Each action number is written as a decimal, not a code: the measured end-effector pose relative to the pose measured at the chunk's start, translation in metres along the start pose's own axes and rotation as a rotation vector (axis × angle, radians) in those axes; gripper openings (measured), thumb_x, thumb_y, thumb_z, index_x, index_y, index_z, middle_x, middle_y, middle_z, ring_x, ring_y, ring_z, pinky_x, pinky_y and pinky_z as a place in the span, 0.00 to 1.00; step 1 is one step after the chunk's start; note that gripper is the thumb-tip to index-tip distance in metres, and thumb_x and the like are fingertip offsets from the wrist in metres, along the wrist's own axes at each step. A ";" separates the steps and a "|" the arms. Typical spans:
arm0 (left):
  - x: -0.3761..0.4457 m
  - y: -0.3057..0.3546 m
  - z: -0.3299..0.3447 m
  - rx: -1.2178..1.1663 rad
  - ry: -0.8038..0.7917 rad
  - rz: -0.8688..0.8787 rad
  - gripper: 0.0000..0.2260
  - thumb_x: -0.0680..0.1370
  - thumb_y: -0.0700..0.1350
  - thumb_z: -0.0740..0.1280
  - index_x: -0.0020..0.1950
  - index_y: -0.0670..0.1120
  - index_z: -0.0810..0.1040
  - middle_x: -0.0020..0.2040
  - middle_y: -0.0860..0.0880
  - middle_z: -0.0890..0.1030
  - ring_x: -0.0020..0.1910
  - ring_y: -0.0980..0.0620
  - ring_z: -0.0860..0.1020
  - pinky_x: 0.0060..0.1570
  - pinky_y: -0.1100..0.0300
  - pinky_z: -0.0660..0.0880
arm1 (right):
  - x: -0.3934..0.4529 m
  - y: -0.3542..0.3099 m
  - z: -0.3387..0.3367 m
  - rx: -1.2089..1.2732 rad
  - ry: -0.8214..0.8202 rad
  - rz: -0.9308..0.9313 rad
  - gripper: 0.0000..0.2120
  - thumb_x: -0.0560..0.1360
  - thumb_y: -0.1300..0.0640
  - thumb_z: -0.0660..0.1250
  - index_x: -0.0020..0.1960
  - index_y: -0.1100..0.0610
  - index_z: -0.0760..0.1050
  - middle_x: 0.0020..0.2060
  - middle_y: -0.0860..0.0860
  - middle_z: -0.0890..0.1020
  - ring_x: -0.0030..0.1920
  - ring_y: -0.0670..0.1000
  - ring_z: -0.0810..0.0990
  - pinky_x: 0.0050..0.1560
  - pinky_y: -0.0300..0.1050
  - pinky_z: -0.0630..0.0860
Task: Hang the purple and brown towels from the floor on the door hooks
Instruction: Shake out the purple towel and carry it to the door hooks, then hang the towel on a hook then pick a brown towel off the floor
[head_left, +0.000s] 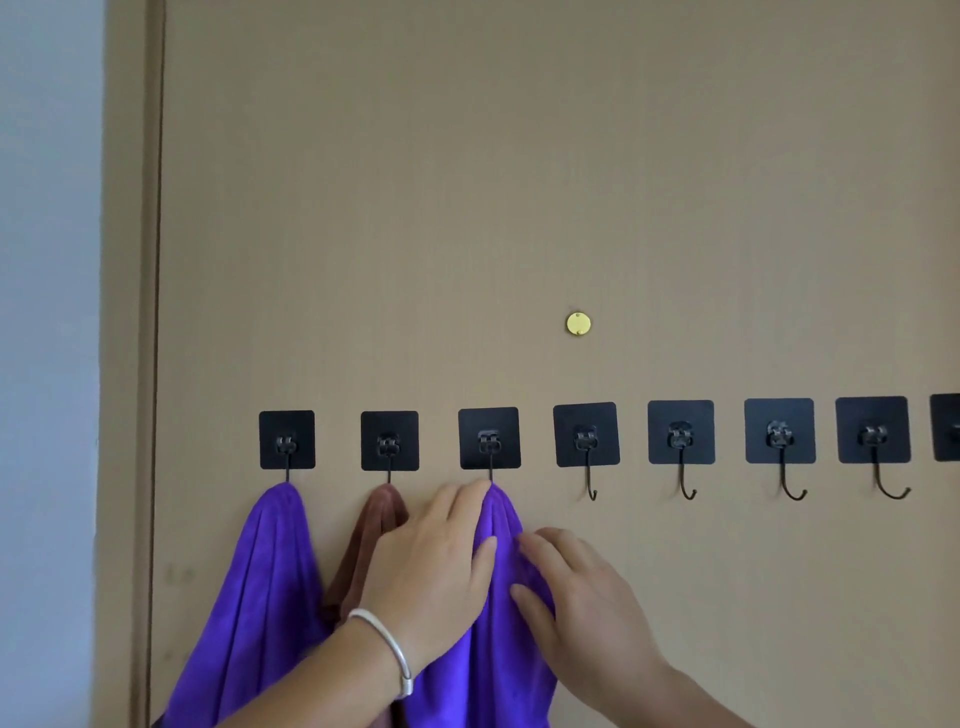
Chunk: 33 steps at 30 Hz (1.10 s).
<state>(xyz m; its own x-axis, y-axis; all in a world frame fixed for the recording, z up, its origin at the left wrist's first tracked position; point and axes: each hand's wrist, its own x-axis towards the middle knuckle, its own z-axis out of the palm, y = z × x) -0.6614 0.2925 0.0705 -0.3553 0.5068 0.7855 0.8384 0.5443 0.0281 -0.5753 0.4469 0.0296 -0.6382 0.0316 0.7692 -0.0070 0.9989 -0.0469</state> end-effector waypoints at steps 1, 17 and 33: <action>0.001 0.006 0.000 -0.007 0.034 0.024 0.21 0.78 0.55 0.55 0.71 0.55 0.62 0.66 0.59 0.68 0.62 0.58 0.72 0.54 0.62 0.74 | 0.000 0.000 -0.003 -0.002 -0.003 -0.007 0.24 0.78 0.43 0.55 0.72 0.48 0.64 0.67 0.43 0.68 0.65 0.45 0.68 0.63 0.37 0.65; 0.027 0.116 0.068 -0.264 0.014 0.327 0.22 0.78 0.44 0.60 0.72 0.51 0.67 0.72 0.52 0.67 0.74 0.51 0.59 0.70 0.51 0.62 | -0.079 0.080 -0.074 -0.463 0.096 0.348 0.24 0.67 0.47 0.73 0.57 0.60 0.80 0.52 0.56 0.82 0.53 0.59 0.82 0.48 0.59 0.80; -0.017 0.218 0.033 -0.690 -0.044 0.751 0.24 0.81 0.53 0.52 0.77 0.54 0.54 0.77 0.49 0.57 0.77 0.47 0.49 0.74 0.42 0.47 | -0.190 -0.026 -0.194 -0.909 0.109 0.974 0.27 0.75 0.41 0.63 0.72 0.47 0.66 0.69 0.49 0.69 0.72 0.52 0.63 0.71 0.55 0.61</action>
<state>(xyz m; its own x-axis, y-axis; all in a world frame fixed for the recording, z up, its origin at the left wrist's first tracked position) -0.4866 0.4249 0.0430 0.3576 0.5902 0.7238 0.9010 -0.4218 -0.1012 -0.3049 0.4213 0.0086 -0.0253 0.6997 0.7140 0.9520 0.2348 -0.1964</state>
